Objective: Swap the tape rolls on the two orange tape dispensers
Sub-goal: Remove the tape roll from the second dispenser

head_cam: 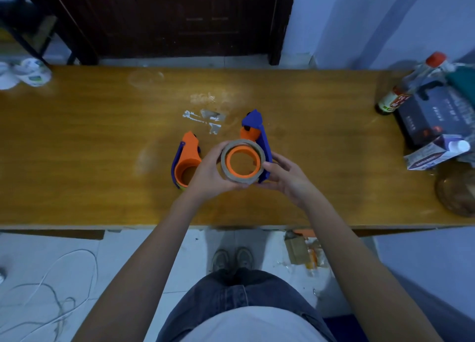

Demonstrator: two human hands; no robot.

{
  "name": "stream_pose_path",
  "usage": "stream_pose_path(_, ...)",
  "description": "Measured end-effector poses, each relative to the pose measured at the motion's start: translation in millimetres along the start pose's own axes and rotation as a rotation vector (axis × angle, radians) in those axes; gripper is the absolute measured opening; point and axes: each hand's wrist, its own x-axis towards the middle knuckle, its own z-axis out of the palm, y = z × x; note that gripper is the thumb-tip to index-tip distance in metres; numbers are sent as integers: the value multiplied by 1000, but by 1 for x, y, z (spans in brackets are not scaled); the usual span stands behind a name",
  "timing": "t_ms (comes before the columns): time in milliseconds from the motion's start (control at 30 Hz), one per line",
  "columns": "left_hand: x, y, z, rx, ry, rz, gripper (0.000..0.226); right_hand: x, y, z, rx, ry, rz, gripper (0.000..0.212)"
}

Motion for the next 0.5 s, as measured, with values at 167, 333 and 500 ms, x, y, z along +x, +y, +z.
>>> stream_pose_path(167,-3,-4,-7,-73,16,-13,90,0,6,-3,13,19,19,58)
stream_pose_path(333,-1,5,-14,-141,51,42,95,1,11,-2,95,25,40,51)
stream_pose_path(500,8,22,-19,-358,175,72,90,4,17,2,94,35,70,60)
